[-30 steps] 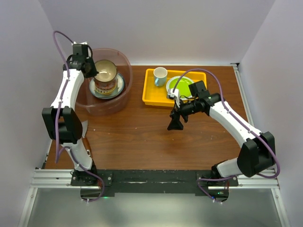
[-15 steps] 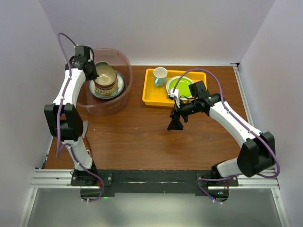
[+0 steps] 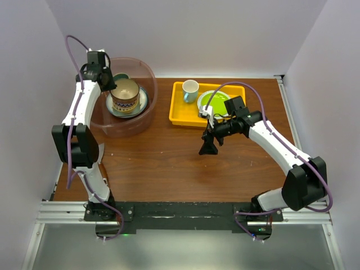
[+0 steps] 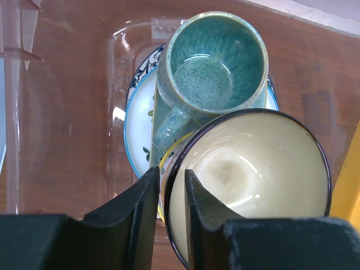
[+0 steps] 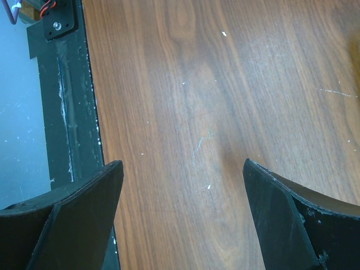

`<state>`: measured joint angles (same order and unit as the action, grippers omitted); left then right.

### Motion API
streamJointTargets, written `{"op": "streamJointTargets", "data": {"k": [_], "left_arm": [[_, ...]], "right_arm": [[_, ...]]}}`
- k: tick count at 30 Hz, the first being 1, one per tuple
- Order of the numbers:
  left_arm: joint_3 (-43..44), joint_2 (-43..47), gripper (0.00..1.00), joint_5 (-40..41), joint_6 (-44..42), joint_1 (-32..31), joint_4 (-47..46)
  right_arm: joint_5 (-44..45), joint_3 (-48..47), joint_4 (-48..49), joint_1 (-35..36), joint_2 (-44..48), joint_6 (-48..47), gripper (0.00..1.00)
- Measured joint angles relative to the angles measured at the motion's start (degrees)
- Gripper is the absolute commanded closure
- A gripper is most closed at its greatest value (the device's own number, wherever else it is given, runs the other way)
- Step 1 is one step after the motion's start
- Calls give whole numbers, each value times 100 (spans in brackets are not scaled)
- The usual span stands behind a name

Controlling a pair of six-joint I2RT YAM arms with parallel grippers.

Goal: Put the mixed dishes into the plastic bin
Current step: Place the bowl in the plastic bin, then reset both arms

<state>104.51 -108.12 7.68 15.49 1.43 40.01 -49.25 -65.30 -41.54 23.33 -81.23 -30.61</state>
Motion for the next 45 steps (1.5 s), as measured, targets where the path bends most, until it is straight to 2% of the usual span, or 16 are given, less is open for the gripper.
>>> {"op": "streamJointTargets", "data": {"k": [18, 22, 23, 25, 29, 31, 33, 40, 45], "left_arm": [[24, 0, 55, -15, 31, 0, -7], [83, 2, 46, -50, 42, 2, -7], [105, 2, 41, -61, 46, 4, -7], [142, 15, 37, -120, 55, 9, -11], [146, 201, 21, -313, 153, 46, -9], [146, 396, 16, -431, 199, 87, -20], [48, 702, 1, -560, 251, 122, -153], [-1220, 2557, 0, -1412, 450, 188, -940], [-1917, 3563, 0, -1888, 522, 190, -1257]], "right_arm": [[2, 2, 0, 0, 0, 2, 9], [2, 2, 0, 0, 0, 0, 9], [2, 2, 0, 0, 0, 0, 9], [4, 2, -2, 0, 0, 0, 9], [28, 2, -11, 0, 15, -4, 9], [55, 0, -37, -4, 61, -7, 8], [122, -7, -70, -7, 153, -7, 8], [549, -365, -133, -214, 437, 149, 4], [911, -776, -83, -527, 509, 433, 2]]}}
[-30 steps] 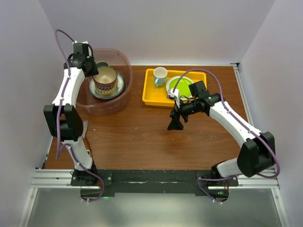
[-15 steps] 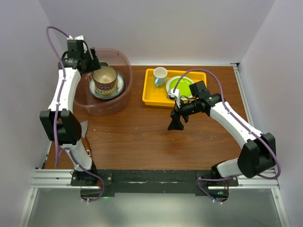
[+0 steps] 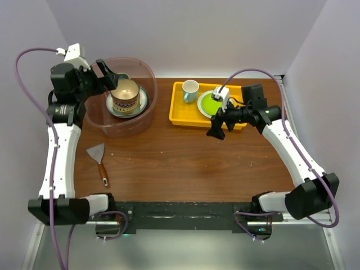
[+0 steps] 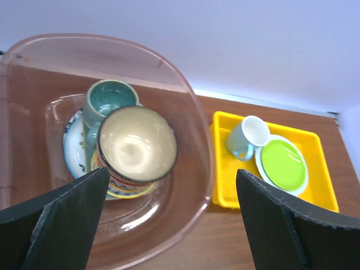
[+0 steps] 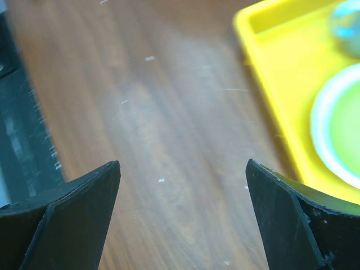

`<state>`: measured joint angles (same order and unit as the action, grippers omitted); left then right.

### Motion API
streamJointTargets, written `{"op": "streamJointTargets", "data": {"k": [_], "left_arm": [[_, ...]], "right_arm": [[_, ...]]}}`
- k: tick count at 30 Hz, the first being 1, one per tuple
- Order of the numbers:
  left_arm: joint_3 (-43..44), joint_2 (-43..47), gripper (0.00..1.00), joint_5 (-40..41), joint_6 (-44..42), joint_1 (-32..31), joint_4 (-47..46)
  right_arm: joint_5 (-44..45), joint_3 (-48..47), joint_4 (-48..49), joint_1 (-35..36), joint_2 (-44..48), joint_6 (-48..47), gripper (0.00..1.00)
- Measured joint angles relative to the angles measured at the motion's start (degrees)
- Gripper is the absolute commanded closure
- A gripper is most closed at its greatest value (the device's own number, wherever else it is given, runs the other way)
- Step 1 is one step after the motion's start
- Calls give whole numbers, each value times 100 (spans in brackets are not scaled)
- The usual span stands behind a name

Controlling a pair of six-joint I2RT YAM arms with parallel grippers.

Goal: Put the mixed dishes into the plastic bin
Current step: Reset both arms

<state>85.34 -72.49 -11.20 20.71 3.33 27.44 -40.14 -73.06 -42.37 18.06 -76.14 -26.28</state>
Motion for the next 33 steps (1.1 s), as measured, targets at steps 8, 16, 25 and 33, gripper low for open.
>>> {"op": "streamJointTargets", "data": {"k": [8, 16, 25, 33], "left_arm": [[-616, 1189, 0, -380, 85, 2, 103], [-1246, 2286, 0, -503, 131, 2, 133], [-1602, 2811, 0, -546, 129, 2, 192], [-1735, 3202, 0, -485, 118, 2, 343]], "right_arm": [[857, -586, 295, -391, 254, 876, 2], [1967, -938, 551, -507, 490, 1711, 2], [3224, -1008, 664, -507, 647, 2267, 2], [3759, -1137, 688, -507, 721, 2400, 2]]}}
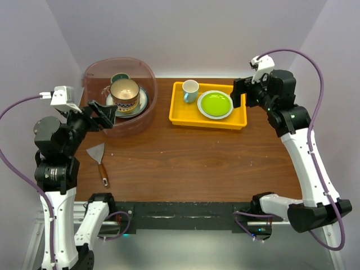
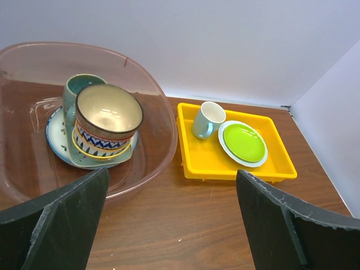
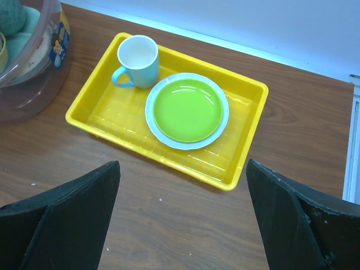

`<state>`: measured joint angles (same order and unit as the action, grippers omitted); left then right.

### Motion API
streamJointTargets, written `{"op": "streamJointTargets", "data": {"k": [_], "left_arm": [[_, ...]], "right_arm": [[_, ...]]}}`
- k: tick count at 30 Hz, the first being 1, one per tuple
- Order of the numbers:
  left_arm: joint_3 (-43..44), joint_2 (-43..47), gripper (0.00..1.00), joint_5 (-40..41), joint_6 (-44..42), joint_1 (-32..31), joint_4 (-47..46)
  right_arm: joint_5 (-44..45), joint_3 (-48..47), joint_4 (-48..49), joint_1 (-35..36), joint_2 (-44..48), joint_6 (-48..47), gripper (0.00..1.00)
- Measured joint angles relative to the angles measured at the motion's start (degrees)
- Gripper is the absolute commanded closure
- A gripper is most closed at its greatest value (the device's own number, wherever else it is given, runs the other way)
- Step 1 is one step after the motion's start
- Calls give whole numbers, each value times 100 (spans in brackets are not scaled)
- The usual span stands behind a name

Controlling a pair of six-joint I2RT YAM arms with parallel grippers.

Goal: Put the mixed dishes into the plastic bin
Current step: Reset both arms

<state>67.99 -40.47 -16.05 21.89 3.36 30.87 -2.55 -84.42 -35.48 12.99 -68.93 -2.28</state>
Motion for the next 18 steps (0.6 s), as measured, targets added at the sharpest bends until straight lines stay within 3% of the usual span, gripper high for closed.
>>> {"op": "streamJointTargets", "data": {"k": [18], "left_arm": [[-31, 74, 0, 96, -46, 0, 46]], "right_arm": [[341, 17, 42, 0, 221, 350, 2]]}}
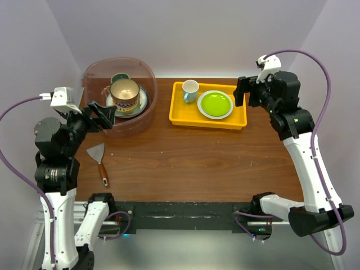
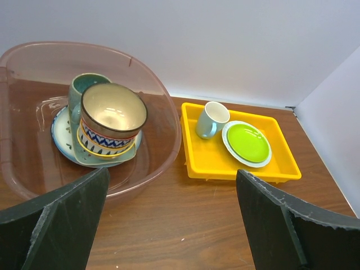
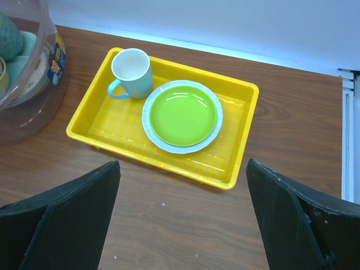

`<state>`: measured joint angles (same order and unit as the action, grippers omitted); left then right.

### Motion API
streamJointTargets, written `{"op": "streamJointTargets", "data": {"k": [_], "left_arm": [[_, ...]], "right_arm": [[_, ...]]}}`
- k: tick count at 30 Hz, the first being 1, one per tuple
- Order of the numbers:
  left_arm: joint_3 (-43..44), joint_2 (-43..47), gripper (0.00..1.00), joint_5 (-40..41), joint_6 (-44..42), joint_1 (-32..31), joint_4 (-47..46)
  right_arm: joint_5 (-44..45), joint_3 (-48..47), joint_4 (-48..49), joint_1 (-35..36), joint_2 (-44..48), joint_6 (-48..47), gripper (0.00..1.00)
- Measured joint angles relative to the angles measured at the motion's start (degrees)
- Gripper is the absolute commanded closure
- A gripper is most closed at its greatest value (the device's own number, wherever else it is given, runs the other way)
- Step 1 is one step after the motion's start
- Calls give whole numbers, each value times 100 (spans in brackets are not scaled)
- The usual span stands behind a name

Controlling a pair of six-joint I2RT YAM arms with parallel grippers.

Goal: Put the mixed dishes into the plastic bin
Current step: Reset both arms

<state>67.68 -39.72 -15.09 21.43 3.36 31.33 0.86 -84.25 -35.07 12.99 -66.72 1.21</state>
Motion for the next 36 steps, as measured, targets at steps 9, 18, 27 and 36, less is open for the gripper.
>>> {"op": "streamJointTargets", "data": {"k": [9, 18, 27, 36], "left_arm": [[-44, 35, 0, 39, -2, 0, 0], [-96, 48, 0, 44, -4, 0, 7], [-96, 46, 0, 44, -4, 0, 4], [-96, 46, 0, 42, -4, 0, 4]], "right_arm": [[-31, 39, -2, 0, 0, 37, 2], [-31, 127, 0, 0, 2, 39, 2], [-31, 140, 0, 0, 4, 59, 2], [-33, 146, 0, 0, 7, 79, 2]]}}
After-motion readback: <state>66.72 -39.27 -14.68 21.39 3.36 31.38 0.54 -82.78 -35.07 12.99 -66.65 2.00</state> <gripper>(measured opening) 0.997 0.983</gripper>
